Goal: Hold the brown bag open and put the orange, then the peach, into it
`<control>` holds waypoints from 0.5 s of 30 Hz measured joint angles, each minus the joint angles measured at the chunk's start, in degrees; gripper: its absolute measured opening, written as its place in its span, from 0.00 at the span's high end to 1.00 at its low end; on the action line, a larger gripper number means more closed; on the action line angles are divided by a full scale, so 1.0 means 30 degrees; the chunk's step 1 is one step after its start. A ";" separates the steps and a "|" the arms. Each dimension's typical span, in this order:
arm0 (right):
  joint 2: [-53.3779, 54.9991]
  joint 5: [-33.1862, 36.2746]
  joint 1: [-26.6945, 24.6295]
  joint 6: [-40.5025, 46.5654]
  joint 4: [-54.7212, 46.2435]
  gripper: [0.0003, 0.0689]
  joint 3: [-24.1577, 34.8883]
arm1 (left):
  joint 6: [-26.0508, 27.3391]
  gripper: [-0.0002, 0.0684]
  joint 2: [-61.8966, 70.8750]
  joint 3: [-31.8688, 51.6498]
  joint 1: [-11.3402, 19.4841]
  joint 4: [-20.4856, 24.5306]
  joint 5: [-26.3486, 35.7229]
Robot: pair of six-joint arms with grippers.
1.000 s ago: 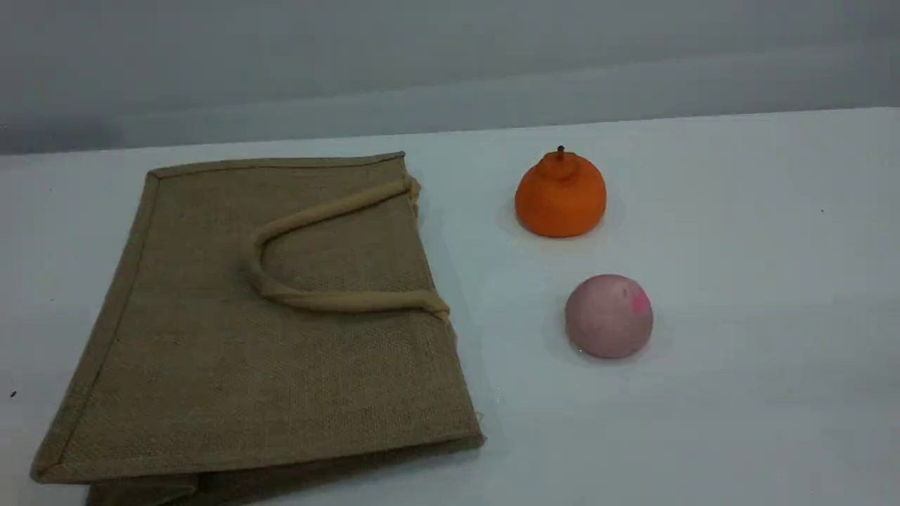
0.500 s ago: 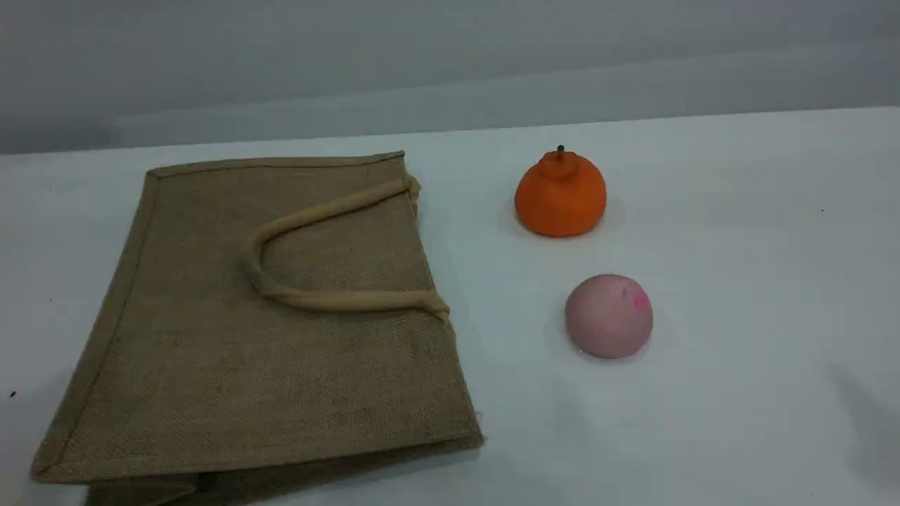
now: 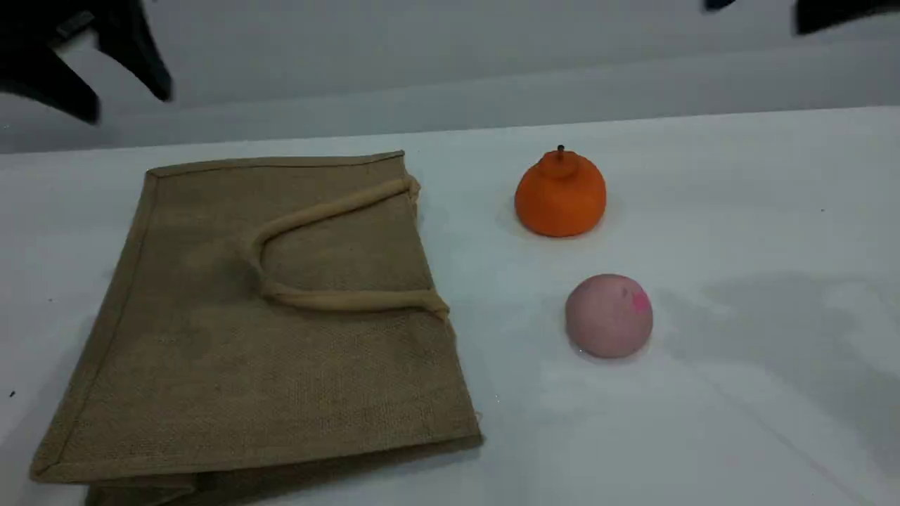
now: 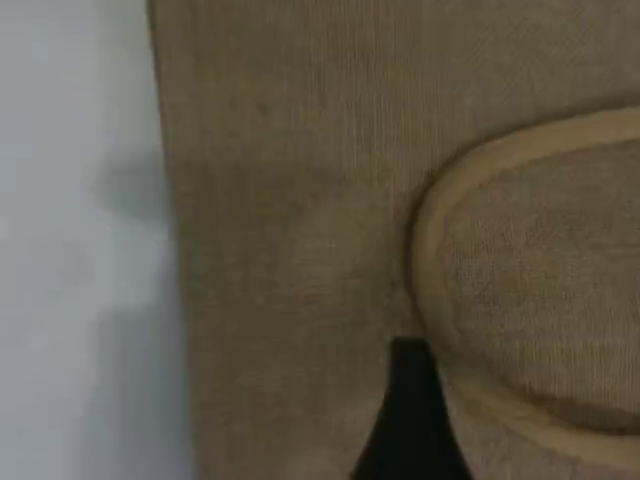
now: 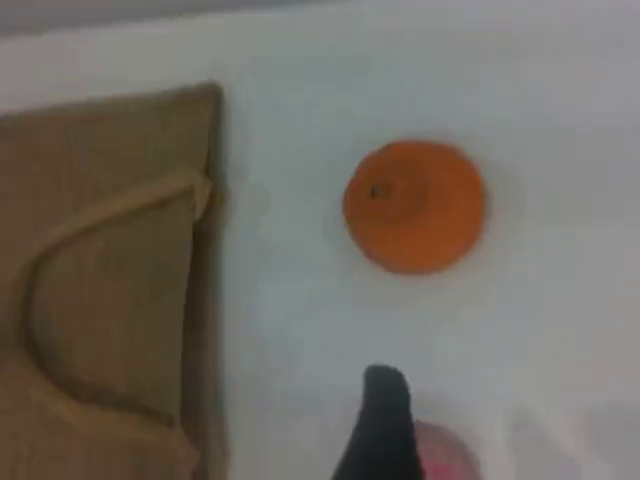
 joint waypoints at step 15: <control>0.2504 -0.0361 0.0820 0.0040 0.0533 0.24 -0.0928 | 0.0843 0.32 0.5877 -0.1109 -0.0163 -0.2678 -0.0344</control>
